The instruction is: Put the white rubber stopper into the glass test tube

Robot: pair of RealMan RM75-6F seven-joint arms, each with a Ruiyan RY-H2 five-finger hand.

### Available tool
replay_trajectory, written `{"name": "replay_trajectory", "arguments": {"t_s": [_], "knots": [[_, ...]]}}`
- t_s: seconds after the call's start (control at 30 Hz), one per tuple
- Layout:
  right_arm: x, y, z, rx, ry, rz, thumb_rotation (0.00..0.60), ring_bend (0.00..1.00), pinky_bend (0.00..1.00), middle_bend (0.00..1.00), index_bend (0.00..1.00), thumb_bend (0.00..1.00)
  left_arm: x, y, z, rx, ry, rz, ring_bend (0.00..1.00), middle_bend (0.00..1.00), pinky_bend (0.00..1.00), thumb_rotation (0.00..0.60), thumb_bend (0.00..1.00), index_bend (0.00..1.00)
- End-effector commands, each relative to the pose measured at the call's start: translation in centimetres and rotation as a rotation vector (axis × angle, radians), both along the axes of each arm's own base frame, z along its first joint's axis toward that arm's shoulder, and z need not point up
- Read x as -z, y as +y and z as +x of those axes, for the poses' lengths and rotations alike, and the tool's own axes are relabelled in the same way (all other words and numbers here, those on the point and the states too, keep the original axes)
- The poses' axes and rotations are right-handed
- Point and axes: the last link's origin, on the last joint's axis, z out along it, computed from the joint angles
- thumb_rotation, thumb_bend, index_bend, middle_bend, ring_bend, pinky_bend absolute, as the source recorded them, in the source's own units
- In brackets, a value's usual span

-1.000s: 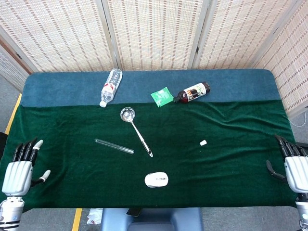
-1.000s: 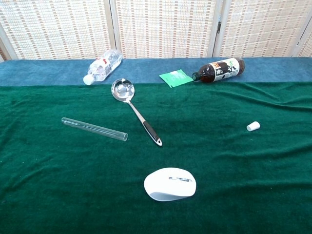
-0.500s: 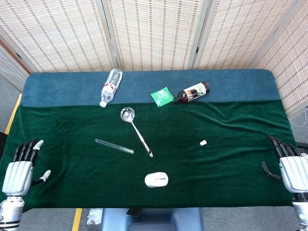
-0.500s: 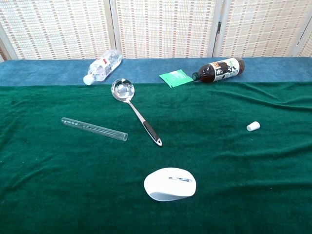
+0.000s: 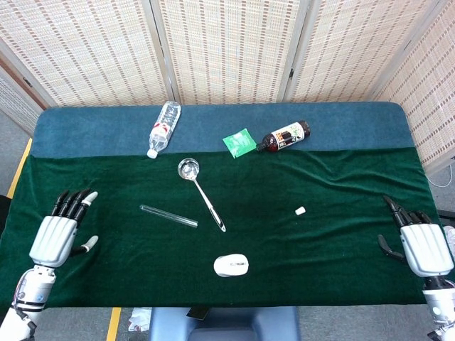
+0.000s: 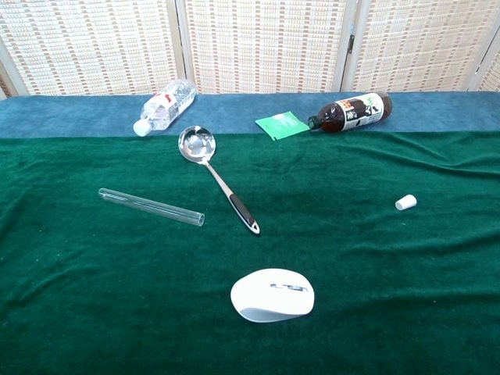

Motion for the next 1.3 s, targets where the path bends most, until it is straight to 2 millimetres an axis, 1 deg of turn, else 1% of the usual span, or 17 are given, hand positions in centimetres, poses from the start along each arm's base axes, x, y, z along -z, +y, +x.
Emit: {"name": "replay_trajectory", "arguments": {"t_s": [0.03,0.07,0.1,0.13,0.17,0.23,0.33,0.47,0.6,0.87,1.13,1.3], "knots": [[1.4,-1.9,0.6,0.002,0.052,0.074,0.457,0.68,0.61,0.49,0.03,0.48,0.3,-0.1,0.3,0.006,-0.007,-0.008,0.11,0.10,0.00,0.600,0.26,0.11],[2.1,-2.6,0.8,0.010,0.060,0.106,0.457,0.77,0.67,0.57,0.04,0.48,0.4,-0.2,0.2,0.002,-0.008,-0.011,0.11,0.10,0.00,0.600,0.26,0.11],[2.6,-3.1,0.9,0.016,0.065,0.133,0.457,0.84,0.72,0.63,0.05,0.50,0.5,-0.3,0.1,-0.001,-0.008,-0.011,0.11,0.11,0.00,0.600,0.26,0.11],[3.1,-3.7,1.1,0.018,0.070,0.159,0.457,0.91,0.77,0.69,0.07,0.53,0.5,-0.4,0.0,-0.005,-0.008,-0.010,0.11,0.11,0.00,0.600,0.26,0.11],[3.8,-4.5,1.3,0.024,0.073,0.195,0.455,0.96,0.82,0.74,0.08,0.58,0.5,-0.6,-0.1,-0.010,-0.009,-0.008,0.11,0.11,0.00,0.600,0.26,0.11],[5.0,-5.7,1.6,0.033,0.075,0.247,0.454,1.00,0.87,0.80,0.09,0.65,0.4,-1.0,-0.4,-0.017,-0.013,-0.004,0.11,0.11,0.00,0.600,0.26,0.11],[7.0,-7.6,2.1,0.049,0.073,0.325,0.434,1.00,0.94,0.87,0.09,0.76,0.2,-1.4,-0.8,-0.029,-0.017,0.005,0.11,0.11,0.00,0.600,0.26,0.11],[9.6,-9.4,2.4,0.085,0.063,0.427,0.391,1.00,0.98,0.90,0.10,0.88,-0.1,-1.8,-1.4,-0.050,-0.013,0.010,0.11,0.11,0.00,0.600,0.26,0.11],[11.1,-10.4,2.4,0.129,0.051,0.493,0.379,1.00,0.99,0.92,0.12,0.94,-0.2,-2.3,-1.8,-0.062,-0.011,0.011,0.11,0.11,0.00,0.600,0.26,0.11],[12.9,-12.0,2.5,0.175,0.021,0.552,0.378,1.00,0.99,0.92,0.14,0.96,-0.1,-2.7,-2.2,-0.080,-0.011,0.010,0.11,0.11,0.00,0.600,0.26,0.11],[13.7,-12.4,2.8,0.180,0.016,0.576,0.378,1.00,0.99,0.92,0.14,0.96,0.0,-2.8,-2.4,-0.092,-0.012,0.008,0.11,0.11,0.00,0.600,0.26,0.10],[13.9,-12.2,3.5,0.161,0.003,0.584,0.377,1.00,0.99,0.92,0.14,0.96,0.0,-2.9,-2.5,-0.096,-0.011,0.005,0.11,0.11,0.00,0.600,0.26,0.10]]}}
